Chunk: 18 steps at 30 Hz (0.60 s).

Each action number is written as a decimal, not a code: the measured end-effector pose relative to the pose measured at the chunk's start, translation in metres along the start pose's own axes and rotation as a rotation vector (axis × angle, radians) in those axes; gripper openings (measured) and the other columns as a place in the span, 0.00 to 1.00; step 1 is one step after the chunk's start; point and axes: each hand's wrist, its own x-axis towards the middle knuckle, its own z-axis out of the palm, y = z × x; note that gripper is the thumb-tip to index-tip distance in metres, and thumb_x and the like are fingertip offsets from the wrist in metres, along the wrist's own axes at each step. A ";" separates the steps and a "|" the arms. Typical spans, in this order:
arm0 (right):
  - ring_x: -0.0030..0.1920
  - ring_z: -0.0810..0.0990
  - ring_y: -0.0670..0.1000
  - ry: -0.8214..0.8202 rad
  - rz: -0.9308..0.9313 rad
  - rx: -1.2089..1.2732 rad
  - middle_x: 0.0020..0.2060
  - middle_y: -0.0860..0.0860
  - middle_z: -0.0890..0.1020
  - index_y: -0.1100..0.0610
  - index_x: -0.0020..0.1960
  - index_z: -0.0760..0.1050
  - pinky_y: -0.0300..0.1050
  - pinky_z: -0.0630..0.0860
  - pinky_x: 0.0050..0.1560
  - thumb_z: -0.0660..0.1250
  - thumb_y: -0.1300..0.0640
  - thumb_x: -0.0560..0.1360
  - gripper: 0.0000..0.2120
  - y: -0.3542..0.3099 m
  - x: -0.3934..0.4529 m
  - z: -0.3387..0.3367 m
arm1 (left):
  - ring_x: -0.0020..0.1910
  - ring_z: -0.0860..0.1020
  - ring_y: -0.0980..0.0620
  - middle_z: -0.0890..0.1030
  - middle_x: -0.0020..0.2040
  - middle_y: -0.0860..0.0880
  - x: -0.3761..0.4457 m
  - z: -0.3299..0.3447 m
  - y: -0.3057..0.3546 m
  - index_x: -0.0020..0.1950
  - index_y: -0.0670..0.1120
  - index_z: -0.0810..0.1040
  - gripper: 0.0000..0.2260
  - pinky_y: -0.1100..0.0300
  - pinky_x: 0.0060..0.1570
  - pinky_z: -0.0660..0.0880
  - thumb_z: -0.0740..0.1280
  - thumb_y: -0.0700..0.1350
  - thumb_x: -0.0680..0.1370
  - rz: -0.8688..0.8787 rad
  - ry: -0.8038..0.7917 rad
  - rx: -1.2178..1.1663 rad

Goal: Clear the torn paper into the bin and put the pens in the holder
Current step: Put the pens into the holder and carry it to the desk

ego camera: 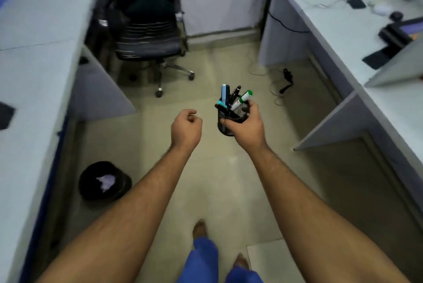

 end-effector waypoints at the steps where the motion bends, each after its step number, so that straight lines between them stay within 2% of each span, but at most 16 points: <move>1: 0.53 0.81 0.42 -0.021 -0.015 -0.008 0.55 0.44 0.81 0.41 0.59 0.67 0.45 0.80 0.57 0.78 0.49 0.58 0.33 -0.009 -0.006 0.005 | 0.41 0.79 0.48 0.83 0.46 0.46 -0.004 -0.013 0.003 0.58 0.47 0.79 0.13 0.62 0.39 0.73 0.62 0.42 0.76 0.000 0.017 -0.002; 4: 0.53 0.81 0.42 -0.114 -0.099 -0.021 0.57 0.44 0.79 0.43 0.64 0.68 0.42 0.78 0.55 0.78 0.49 0.59 0.35 -0.046 -0.042 0.046 | 0.43 0.79 0.50 0.83 0.48 0.48 -0.022 -0.082 -0.005 0.58 0.48 0.79 0.13 0.64 0.40 0.72 0.64 0.43 0.75 -0.029 0.098 -0.028; 9: 0.54 0.81 0.43 -0.299 -0.176 -0.091 0.57 0.43 0.79 0.42 0.66 0.67 0.41 0.77 0.53 0.78 0.47 0.59 0.38 -0.086 -0.102 0.134 | 0.52 0.80 0.50 0.82 0.53 0.50 -0.034 -0.194 -0.048 0.62 0.48 0.78 0.15 0.56 0.55 0.77 0.66 0.45 0.76 -0.002 0.199 0.068; 13: 0.51 0.81 0.40 -0.429 -0.209 -0.106 0.55 0.43 0.80 0.38 0.58 0.68 0.38 0.77 0.50 0.78 0.51 0.60 0.31 -0.115 -0.139 0.222 | 0.52 0.79 0.51 0.81 0.54 0.51 -0.021 -0.279 -0.103 0.62 0.48 0.77 0.14 0.56 0.53 0.78 0.66 0.45 0.76 -0.073 0.338 0.021; 16: 0.45 0.80 0.32 -0.514 -0.220 -0.080 0.49 0.39 0.81 0.37 0.51 0.68 0.29 0.74 0.44 0.80 0.56 0.62 0.28 -0.130 -0.163 0.284 | 0.49 0.79 0.52 0.81 0.52 0.50 -0.015 -0.333 -0.136 0.62 0.47 0.77 0.14 0.60 0.51 0.76 0.65 0.43 0.77 -0.112 0.388 -0.023; 18: 0.43 0.80 0.31 -0.569 -0.229 -0.081 0.45 0.35 0.80 0.38 0.50 0.69 0.26 0.73 0.42 0.80 0.59 0.63 0.27 -0.140 -0.180 0.332 | 0.46 0.80 0.51 0.82 0.49 0.50 -0.012 -0.372 -0.162 0.61 0.47 0.78 0.13 0.58 0.49 0.77 0.64 0.43 0.77 -0.124 0.427 -0.017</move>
